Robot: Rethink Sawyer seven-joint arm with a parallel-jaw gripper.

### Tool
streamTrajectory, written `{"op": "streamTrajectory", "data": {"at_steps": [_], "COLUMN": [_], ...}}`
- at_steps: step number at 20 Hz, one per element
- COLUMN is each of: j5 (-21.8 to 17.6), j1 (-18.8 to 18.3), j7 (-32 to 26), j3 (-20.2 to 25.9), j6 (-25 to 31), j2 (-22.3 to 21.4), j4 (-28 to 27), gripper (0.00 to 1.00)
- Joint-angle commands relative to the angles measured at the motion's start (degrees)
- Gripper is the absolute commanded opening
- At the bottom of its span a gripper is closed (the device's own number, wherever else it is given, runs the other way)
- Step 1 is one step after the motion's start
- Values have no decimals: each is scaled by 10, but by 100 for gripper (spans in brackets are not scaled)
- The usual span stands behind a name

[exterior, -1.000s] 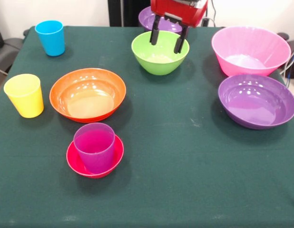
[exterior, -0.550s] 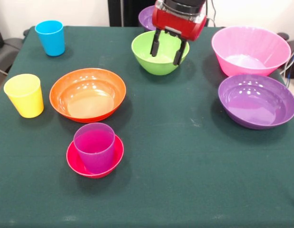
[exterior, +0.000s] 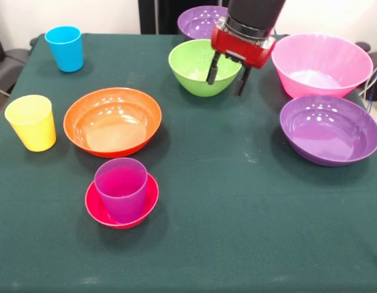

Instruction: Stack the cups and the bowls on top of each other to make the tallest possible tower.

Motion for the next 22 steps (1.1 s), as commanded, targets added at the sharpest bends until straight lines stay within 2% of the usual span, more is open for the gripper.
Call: {"op": "streamTrajectory", "data": {"at_steps": [1, 10, 13, 22], "j5": [23, 28, 29, 27], "j1": [7, 11, 15, 21], "j7": [110, 113, 107, 82], "j3": [22, 20, 15, 0], "j6": [-36, -44, -17, 75], "j2": [40, 36, 14, -29], "j4": [-1, 13, 21, -1], "gripper": [100, 100, 100, 100]}}
